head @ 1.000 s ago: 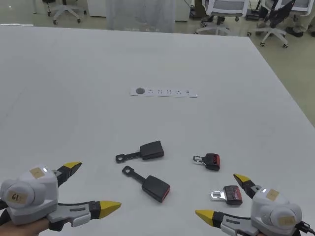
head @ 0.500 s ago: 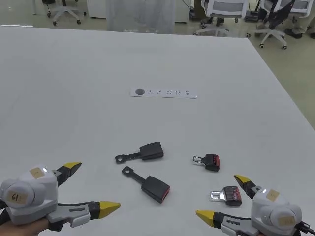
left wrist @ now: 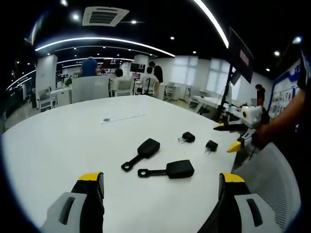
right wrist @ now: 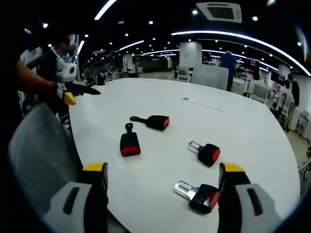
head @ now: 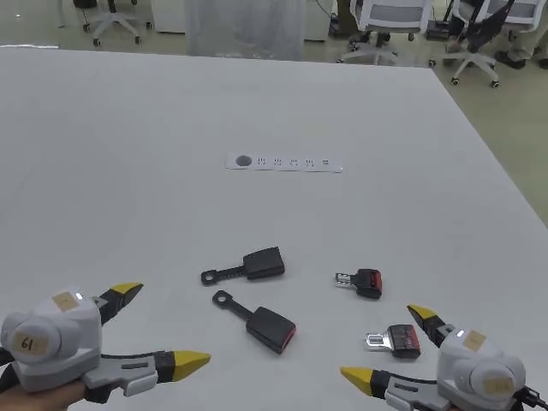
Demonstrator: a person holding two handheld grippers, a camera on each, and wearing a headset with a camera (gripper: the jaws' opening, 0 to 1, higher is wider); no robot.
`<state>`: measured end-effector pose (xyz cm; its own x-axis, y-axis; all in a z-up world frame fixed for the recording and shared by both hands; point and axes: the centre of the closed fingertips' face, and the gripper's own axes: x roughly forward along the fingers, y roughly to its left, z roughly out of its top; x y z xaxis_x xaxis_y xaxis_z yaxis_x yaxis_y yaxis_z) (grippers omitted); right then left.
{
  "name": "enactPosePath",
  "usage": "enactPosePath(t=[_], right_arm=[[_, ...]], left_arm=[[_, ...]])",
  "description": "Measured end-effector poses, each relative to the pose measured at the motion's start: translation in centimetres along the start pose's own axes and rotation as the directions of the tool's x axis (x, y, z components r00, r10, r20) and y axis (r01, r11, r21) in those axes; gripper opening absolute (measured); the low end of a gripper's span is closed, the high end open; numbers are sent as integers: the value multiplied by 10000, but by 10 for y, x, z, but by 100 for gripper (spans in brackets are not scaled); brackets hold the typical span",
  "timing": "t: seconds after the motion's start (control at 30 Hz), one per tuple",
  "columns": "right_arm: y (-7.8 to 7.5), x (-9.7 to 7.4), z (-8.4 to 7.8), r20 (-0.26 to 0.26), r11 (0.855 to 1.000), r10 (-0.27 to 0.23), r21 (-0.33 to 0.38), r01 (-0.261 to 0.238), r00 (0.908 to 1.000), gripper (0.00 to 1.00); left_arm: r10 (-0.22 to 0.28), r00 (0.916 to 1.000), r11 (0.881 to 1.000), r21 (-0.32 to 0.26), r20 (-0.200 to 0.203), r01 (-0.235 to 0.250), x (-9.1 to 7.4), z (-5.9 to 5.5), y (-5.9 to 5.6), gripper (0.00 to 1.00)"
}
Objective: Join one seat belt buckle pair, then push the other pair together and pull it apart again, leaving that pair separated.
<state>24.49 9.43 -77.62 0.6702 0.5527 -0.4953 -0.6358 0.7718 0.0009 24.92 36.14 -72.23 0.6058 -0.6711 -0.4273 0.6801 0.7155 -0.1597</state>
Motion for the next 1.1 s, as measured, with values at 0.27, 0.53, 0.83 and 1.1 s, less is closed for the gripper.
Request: enactPosePath(t=[0.27,0.53,0.83,1.1], right_arm=[[-1,-1,1,38,10000,-31,19,31,10000,96],[-3,-2,1,76,9999,-110,66,109,9999,97],[-5,-4,4,154,9997,-221,127,219,9996,97],[-11,-6,7,63,9997,-193,-165,194,9998,98]], left_arm=[[35,10000,10000,-24,51,-34,-1,1,2,100],[40,10000,10000,-25,57,-40,-2,1,2,100],[19,10000,10000,-5,72,-19,-2,3,2,100],[-47,10000,10000,41,35,47,-4,3,4,100]])
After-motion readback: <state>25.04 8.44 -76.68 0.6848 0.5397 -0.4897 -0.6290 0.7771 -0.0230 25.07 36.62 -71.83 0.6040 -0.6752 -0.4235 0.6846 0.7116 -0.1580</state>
